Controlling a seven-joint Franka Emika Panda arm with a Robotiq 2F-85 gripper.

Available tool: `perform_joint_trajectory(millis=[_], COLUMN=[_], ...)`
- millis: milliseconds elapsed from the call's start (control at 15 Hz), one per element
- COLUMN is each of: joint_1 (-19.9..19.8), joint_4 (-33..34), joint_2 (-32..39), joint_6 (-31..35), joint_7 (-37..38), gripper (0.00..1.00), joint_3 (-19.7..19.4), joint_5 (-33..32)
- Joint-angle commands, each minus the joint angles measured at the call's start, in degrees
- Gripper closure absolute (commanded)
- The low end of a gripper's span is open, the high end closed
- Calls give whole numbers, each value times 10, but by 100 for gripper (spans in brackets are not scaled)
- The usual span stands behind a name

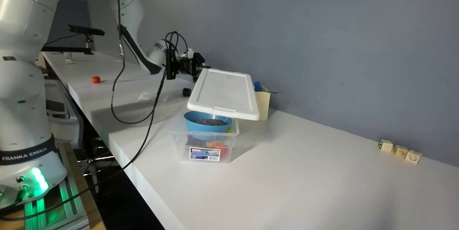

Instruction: Place the white lid on the tote

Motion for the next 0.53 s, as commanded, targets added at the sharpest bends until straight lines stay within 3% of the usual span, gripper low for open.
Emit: perform_joint_trajectory(millis=[0, 467], joint_1=[-6, 16], joint_4=[1, -7], joint_2=[1, 23], joint_6=[-3, -45], joint_7=[0, 75], gripper=[96, 96], joint_3=[7, 21], joint_5=[-1, 4])
